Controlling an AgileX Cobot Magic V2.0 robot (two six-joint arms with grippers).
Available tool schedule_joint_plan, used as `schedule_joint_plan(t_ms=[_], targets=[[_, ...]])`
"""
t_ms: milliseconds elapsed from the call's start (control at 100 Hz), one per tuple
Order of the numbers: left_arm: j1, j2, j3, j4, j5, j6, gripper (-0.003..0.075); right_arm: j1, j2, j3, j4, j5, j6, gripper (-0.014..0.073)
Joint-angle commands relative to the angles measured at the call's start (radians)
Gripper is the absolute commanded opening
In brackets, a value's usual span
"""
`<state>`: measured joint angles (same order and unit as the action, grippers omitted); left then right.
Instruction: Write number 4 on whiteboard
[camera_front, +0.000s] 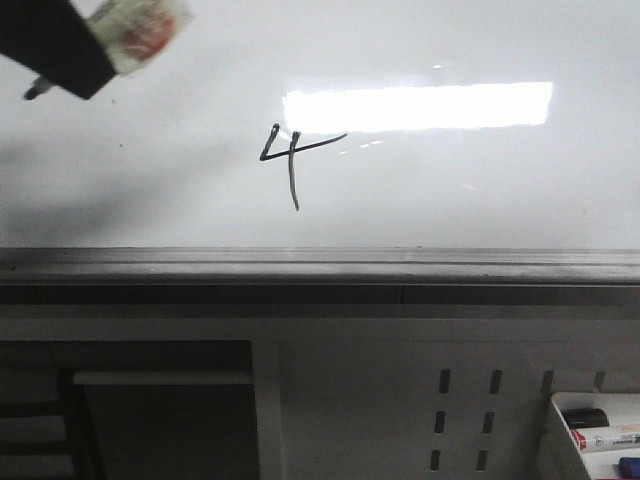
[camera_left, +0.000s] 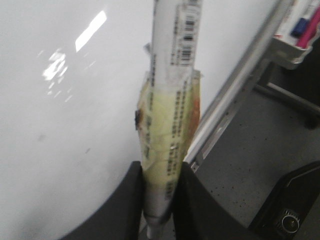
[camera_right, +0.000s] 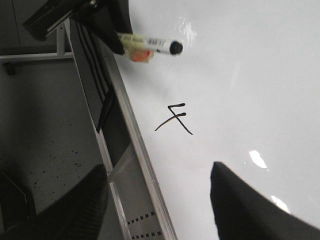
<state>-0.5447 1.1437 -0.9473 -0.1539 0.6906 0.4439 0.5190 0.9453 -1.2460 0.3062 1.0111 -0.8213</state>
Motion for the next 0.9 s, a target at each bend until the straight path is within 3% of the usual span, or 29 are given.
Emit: schedule_joint_plan(t_ms=[0,150,380,890], targets=[[0.090,-0.045,0.020,0.009,-0.087,-0.137,-0.0020,-0.012,-0.014,-0.026,0.008,-0.039,0.011,0.0397],[0.266,-0.054,0.113,-0.017,-0.221,-0.254,-0.0020,-0.012,0.001,-0.022,0.008,-0.033,0.011,0.0397],[0.421,-0.038,0.175,-0.083,-0.356,-0.254,-0.0020,-0.012,0.011,0.000,0.008,-0.032,0.011,0.0397],[0.435,0.036,0.175,-0.109,-0.367,-0.254,-0.0006,-0.012,0.011,0.018,0.008,-0.028,0.011,0.0397]])
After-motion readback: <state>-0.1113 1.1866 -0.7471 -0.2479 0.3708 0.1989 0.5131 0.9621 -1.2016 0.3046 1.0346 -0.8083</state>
